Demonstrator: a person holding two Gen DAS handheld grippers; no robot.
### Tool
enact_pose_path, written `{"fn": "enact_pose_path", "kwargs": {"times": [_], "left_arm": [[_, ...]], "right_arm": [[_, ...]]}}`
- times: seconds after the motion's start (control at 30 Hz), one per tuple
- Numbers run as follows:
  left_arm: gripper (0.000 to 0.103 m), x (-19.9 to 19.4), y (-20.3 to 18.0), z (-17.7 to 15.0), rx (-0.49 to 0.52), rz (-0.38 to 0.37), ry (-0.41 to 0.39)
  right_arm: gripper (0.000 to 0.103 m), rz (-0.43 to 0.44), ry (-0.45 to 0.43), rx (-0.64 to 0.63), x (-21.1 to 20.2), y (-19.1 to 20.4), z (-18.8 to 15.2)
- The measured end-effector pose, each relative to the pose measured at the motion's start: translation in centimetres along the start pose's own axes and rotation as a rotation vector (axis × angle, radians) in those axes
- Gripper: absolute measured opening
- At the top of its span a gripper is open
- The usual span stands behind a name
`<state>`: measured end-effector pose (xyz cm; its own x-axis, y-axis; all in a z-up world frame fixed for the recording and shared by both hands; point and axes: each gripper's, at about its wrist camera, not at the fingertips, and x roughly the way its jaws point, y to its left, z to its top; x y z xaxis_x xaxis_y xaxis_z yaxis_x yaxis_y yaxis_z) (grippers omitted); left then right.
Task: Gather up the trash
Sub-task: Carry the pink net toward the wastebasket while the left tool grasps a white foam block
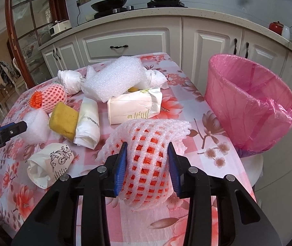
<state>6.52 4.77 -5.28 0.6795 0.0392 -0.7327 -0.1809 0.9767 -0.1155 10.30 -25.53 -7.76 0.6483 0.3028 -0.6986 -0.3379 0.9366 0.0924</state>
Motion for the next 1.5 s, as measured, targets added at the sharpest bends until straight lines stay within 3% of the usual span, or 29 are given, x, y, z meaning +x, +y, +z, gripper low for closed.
{"fn": "enact_pose_path", "kwargs": {"times": [0.2,0.3,0.6,0.63,0.87,1.5], "left_arm": [[0.075,0.9,0.0,-0.2,0.003,-0.016,0.026],[0.059,1.2,0.3,-0.1,-0.004,-0.015,0.038],[0.051,1.2,0.4,-0.2,-0.005,-0.019,0.039],[0.039,1.1,0.4,-0.2,-0.005,-0.016,0.037],[0.03,-0.1,0.8,-0.4,-0.012,-0.021,0.025],[0.024,-3.2,1.1,-1.2,-0.013,-0.05,-0.019]], "right_arm": [[0.036,0.019,-0.028,0.006,-1.5,-0.3,0.7],[0.036,0.02,-0.043,0.005,-2.2,-0.4,1.1],[0.036,0.015,-0.066,0.007,-3.1,-0.7,1.6],[0.036,0.012,-0.069,0.006,-3.1,-0.8,1.6],[0.036,0.003,-0.088,0.014,-3.7,-1.5,1.9],[0.036,-0.014,-0.118,0.026,-4.7,-2.8,2.6]]}}
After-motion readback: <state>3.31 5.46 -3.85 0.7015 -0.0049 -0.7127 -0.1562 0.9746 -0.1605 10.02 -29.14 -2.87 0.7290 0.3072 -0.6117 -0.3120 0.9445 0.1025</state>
